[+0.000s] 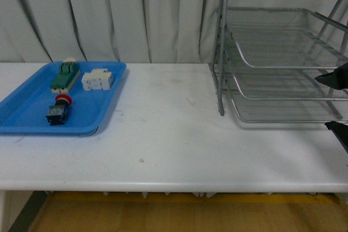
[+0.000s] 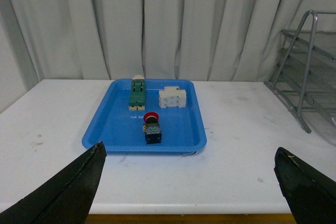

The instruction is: Place button on rack with both arms

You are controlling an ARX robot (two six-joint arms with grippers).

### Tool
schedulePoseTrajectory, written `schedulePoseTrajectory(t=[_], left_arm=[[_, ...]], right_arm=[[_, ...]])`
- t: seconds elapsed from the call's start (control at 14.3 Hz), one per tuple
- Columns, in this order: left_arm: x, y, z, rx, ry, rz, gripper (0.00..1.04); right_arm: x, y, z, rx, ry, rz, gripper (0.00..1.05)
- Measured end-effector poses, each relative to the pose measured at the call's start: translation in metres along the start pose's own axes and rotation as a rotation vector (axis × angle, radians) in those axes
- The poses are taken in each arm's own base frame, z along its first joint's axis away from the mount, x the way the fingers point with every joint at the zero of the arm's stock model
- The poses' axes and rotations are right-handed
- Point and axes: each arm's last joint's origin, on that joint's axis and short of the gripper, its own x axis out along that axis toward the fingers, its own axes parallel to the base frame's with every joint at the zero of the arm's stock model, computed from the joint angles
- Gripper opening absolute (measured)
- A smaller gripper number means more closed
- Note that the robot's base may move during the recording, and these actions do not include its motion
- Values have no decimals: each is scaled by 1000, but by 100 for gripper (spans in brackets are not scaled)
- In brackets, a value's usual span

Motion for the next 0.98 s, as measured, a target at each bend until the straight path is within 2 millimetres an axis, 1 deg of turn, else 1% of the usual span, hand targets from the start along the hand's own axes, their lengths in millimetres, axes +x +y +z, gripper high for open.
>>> schedulePoseTrajectory(t=[0.07,0.14,0.21,0.49,0.56,0.63,0.7,0.77,0.91,0.98], left_arm=[[0,0,0,0,0,0,98],[0,0,0,0,0,0,98],[0,0,0,0,0,0,98],[0,0,0,0,0,0,98],[0,0,0,0,0,0,98],[0,0,0,0,0,0,98],[0,0,0,0,0,0,98],[0,0,0,0,0,0,98],[0,0,0,0,0,0,98],[0,0,0,0,0,0,98]], right_arm=[[19,3,-2,9,8,-9,98],[34,4,-2,8,7,-21,98],[45,4,-4,7,4,-37,95],[80,4,-6,0,-20,-57,48],[84,3,-6,0,-23,-55,41],[86,1,-9,3,-21,-62,31],[84,-2,-11,30,-26,-48,17],[77,-5,-13,125,-29,-29,9],[49,-15,-19,247,-16,-12,4],[36,-18,-22,256,-10,-10,4]])
